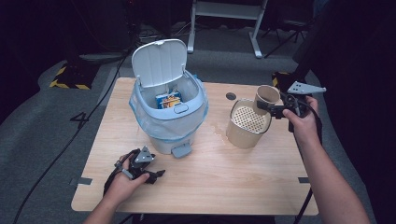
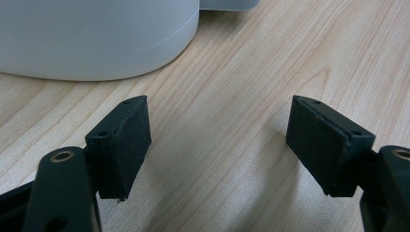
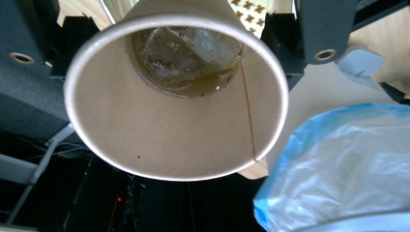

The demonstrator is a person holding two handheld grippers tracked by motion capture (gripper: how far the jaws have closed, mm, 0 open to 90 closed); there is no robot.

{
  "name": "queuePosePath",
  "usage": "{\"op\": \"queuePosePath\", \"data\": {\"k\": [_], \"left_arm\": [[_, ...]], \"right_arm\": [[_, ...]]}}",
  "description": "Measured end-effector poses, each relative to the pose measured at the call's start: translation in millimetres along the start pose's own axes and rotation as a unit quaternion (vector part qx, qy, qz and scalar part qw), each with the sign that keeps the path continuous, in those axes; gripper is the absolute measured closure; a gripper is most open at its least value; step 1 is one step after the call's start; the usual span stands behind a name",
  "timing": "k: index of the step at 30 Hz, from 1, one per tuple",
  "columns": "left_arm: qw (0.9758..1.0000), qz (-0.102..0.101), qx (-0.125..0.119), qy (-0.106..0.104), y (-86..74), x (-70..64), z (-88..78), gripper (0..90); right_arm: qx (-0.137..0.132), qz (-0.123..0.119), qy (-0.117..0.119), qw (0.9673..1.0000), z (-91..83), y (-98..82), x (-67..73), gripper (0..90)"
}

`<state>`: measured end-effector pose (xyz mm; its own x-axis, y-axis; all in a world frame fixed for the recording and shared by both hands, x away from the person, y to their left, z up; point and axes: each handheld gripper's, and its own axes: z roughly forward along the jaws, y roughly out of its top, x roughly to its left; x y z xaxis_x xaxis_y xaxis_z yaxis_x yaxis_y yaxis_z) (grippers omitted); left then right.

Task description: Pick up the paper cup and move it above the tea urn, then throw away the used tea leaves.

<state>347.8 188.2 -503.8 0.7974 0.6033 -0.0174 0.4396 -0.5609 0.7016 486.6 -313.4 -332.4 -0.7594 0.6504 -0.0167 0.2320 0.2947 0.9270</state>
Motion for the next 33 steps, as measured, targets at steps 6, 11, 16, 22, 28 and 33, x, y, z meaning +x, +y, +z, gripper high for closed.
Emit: {"op": "queuePosePath", "data": {"k": [6,11,16,22,28,33], "left_arm": [[1.0000,0.000,0.000,0.000,0.0,0.0,0.0,24.2],[1.0000,0.000,0.000,0.000,0.0,0.1,0.0,24.2],[1.0000,0.000,0.000,0.000,0.0,0.0,0.0,24.2],[1.0000,-0.001,0.000,-0.001,0.0,0.0,0.1,24.2],[1.0000,-0.001,0.000,-0.001,0.0,0.0,0.1,24.2],[1.0000,-0.001,0.000,-0.001,0.0,0.0,0.1,24.2]], "right_arm": [[0.016,-0.006,-0.018,0.9997,9.1,-3.6,-5.5,30.7],[0.024,-0.020,-0.022,0.9993,13.2,-3.4,-6.4,30.7],[0.025,-0.025,-0.027,0.9990,14.6,-2.2,-5.6,30.7],[0.032,-0.044,-0.037,0.9978,11.7,-0.2,-4.5,30.7],[0.050,-0.087,-0.064,0.9929,6.3,2.2,-3.2,30.8],[0.067,-0.135,-0.088,0.9847,1.9,9.0,-0.1,30.9]]}}
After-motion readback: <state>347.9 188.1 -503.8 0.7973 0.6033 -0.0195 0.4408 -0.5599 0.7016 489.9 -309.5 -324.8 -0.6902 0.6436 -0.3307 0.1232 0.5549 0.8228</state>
